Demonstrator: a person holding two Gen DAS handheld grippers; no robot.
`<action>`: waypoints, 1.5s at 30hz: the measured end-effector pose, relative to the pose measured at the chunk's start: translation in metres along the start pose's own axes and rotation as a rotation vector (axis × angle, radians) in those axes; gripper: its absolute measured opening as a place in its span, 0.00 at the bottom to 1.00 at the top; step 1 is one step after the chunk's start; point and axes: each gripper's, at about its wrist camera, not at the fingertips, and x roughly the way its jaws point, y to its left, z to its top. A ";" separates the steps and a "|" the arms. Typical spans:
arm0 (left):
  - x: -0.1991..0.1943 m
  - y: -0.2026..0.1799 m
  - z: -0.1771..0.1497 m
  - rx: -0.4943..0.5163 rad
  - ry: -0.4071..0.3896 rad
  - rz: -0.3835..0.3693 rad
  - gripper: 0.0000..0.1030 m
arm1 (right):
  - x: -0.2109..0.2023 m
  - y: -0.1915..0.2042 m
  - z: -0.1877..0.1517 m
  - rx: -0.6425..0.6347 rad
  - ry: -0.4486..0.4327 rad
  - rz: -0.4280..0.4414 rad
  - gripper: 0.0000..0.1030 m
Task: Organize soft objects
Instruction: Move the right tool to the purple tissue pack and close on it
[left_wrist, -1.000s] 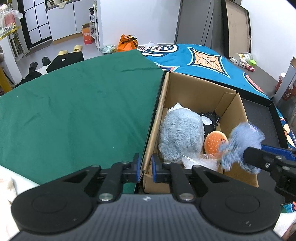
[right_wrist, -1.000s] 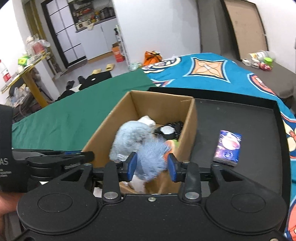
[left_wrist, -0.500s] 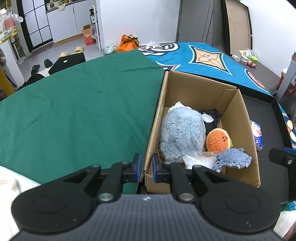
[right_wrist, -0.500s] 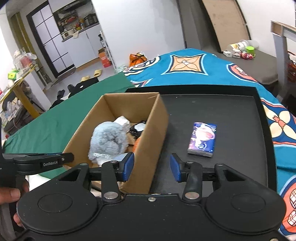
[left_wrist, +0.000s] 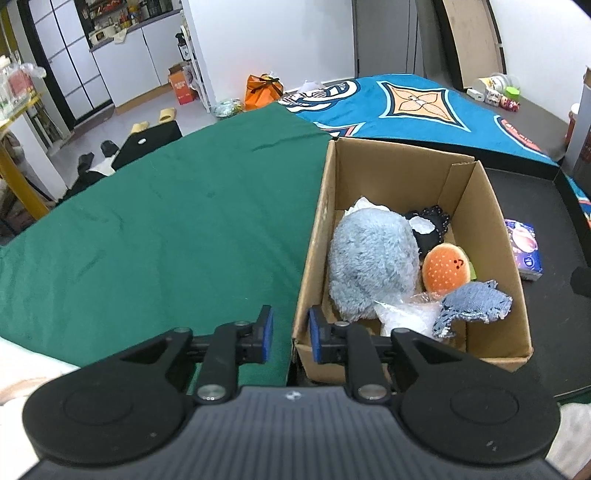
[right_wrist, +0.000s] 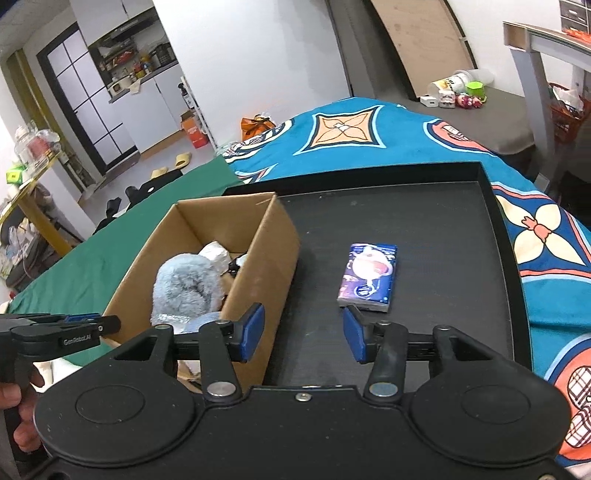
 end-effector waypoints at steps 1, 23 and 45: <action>-0.001 -0.001 0.000 0.006 -0.001 0.008 0.24 | 0.000 -0.003 0.000 0.004 -0.001 0.001 0.48; 0.005 -0.030 0.009 0.111 0.026 0.171 0.49 | 0.036 -0.054 0.007 0.082 -0.030 -0.013 0.75; 0.030 -0.050 0.023 0.187 0.087 0.253 0.50 | 0.103 -0.056 -0.006 -0.001 -0.014 -0.065 0.77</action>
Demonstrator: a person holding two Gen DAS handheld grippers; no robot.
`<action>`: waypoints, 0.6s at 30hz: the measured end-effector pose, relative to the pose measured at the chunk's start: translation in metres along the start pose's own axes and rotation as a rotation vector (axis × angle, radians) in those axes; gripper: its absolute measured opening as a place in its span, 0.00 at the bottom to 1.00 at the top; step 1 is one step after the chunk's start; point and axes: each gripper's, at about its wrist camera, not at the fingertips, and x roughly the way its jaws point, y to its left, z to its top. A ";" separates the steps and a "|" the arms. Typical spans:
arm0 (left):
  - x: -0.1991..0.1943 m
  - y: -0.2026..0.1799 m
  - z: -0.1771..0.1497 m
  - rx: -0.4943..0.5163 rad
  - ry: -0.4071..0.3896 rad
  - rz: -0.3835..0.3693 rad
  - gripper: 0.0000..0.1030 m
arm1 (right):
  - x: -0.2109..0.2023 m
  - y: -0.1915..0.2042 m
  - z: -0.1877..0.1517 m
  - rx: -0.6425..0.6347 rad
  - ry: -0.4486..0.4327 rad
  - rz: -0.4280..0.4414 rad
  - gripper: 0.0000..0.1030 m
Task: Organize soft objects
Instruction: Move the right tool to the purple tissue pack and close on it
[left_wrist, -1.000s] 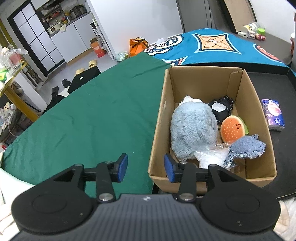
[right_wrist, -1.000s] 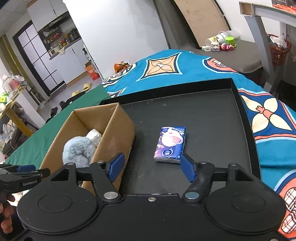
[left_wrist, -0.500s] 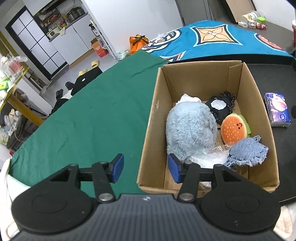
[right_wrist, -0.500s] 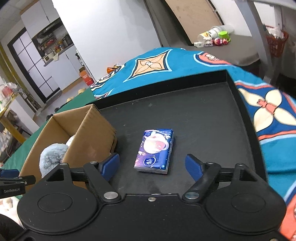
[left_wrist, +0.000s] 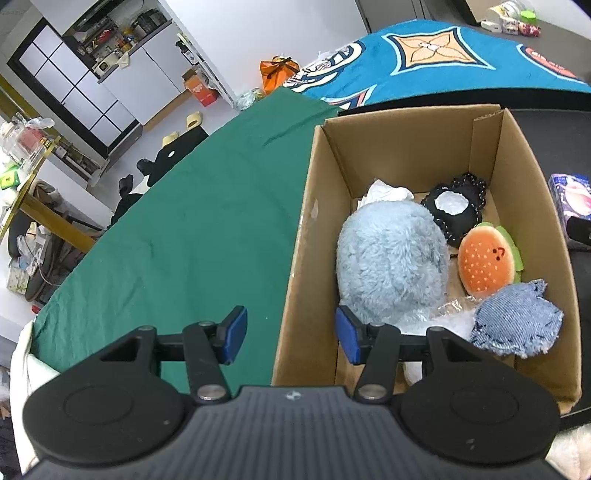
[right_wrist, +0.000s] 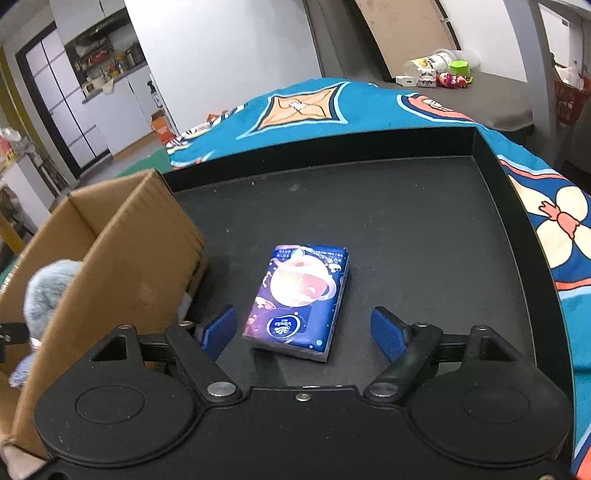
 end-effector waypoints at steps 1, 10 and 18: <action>0.001 -0.001 0.000 0.005 0.004 0.003 0.50 | 0.002 0.001 -0.001 -0.002 0.005 -0.001 0.79; 0.006 -0.006 0.001 0.020 0.026 0.015 0.50 | 0.005 0.009 -0.004 -0.086 0.000 -0.060 0.82; 0.003 0.001 0.000 0.018 0.027 0.027 0.50 | 0.002 0.005 -0.002 -0.109 -0.005 -0.135 0.52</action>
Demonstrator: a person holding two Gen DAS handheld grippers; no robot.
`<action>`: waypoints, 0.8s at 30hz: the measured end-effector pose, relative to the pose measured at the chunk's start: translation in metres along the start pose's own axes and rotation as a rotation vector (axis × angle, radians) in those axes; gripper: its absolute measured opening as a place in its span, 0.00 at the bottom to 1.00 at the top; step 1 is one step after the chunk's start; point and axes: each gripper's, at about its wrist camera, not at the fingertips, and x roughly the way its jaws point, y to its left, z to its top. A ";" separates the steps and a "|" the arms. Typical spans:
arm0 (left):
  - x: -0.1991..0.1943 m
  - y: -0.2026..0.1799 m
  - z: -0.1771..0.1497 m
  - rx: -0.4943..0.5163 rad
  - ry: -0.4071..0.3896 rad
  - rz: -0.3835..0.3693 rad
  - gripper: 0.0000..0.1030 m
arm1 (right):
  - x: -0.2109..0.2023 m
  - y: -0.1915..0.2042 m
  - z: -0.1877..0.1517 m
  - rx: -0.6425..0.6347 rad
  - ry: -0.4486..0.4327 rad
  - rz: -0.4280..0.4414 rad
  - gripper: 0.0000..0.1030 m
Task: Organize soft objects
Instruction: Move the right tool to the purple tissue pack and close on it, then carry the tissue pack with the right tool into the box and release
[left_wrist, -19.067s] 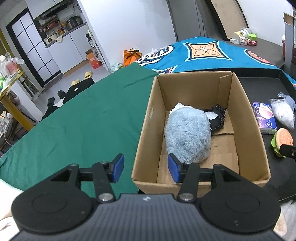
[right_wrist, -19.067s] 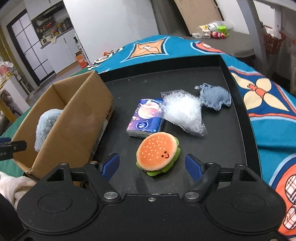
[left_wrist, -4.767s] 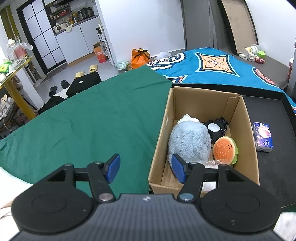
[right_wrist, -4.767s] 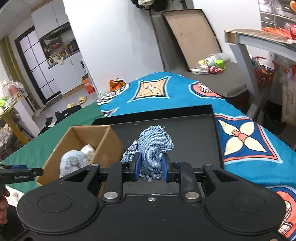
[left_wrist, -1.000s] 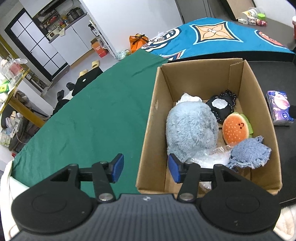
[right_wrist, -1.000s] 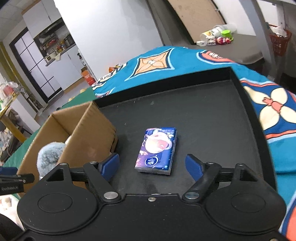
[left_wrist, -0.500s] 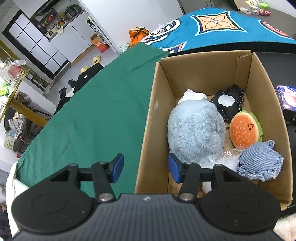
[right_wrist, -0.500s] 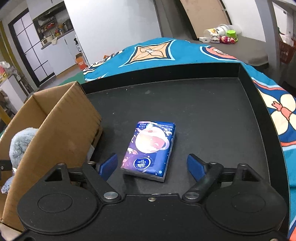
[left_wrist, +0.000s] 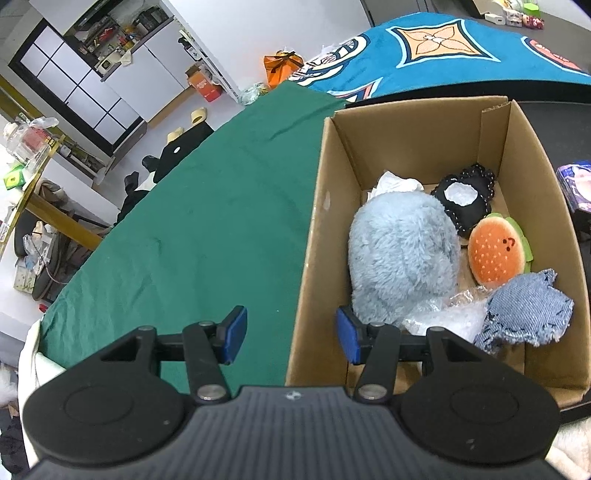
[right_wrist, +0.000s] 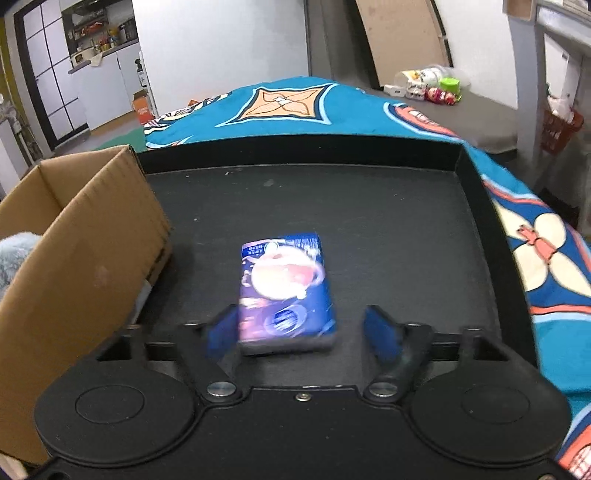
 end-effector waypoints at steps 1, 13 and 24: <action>-0.001 0.001 -0.001 -0.003 -0.002 0.000 0.50 | -0.002 0.000 0.000 -0.009 0.001 -0.001 0.52; -0.013 0.003 0.000 -0.034 -0.029 -0.022 0.50 | -0.040 -0.017 0.000 0.016 0.002 0.008 0.51; -0.020 0.021 -0.008 -0.069 -0.044 -0.045 0.50 | -0.071 -0.015 0.010 0.036 -0.043 0.050 0.51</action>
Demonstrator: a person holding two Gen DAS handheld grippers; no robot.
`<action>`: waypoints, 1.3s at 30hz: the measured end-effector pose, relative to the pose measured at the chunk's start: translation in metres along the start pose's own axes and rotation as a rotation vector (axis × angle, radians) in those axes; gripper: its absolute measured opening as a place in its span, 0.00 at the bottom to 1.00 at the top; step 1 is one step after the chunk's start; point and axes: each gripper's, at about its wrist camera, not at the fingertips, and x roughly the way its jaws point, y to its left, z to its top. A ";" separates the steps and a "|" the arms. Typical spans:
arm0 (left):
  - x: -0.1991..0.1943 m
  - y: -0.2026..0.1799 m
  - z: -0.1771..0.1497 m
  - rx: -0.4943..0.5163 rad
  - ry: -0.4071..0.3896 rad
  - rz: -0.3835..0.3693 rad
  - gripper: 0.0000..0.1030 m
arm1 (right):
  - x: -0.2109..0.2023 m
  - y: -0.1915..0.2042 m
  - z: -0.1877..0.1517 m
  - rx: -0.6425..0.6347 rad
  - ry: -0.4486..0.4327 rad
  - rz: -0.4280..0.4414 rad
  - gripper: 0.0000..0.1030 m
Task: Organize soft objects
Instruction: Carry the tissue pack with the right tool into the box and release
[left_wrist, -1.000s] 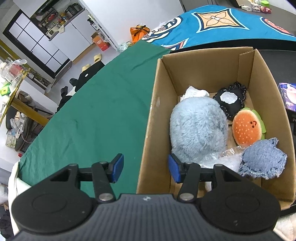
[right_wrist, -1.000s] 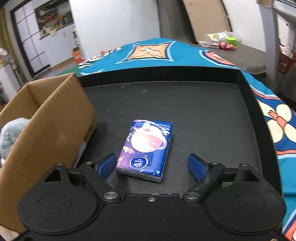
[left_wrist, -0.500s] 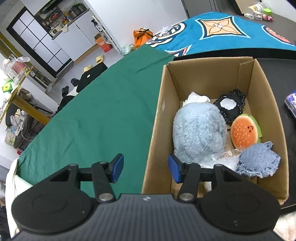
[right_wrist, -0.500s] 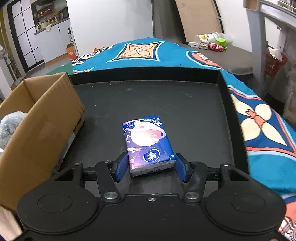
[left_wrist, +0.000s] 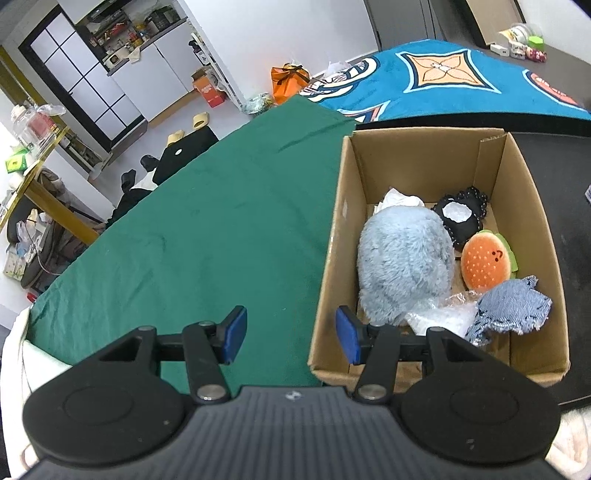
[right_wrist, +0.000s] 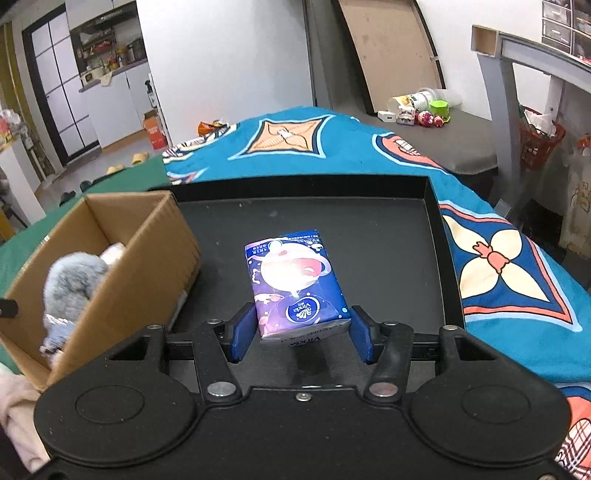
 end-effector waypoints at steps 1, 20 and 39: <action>-0.001 0.002 -0.001 -0.005 -0.003 -0.003 0.50 | -0.004 0.000 0.002 0.008 -0.004 0.008 0.51; -0.012 0.024 -0.020 -0.079 -0.061 -0.074 0.50 | -0.056 0.031 0.026 0.008 -0.093 0.076 0.51; -0.001 0.038 -0.024 -0.154 -0.079 -0.220 0.45 | -0.062 0.102 0.034 -0.095 -0.080 0.164 0.51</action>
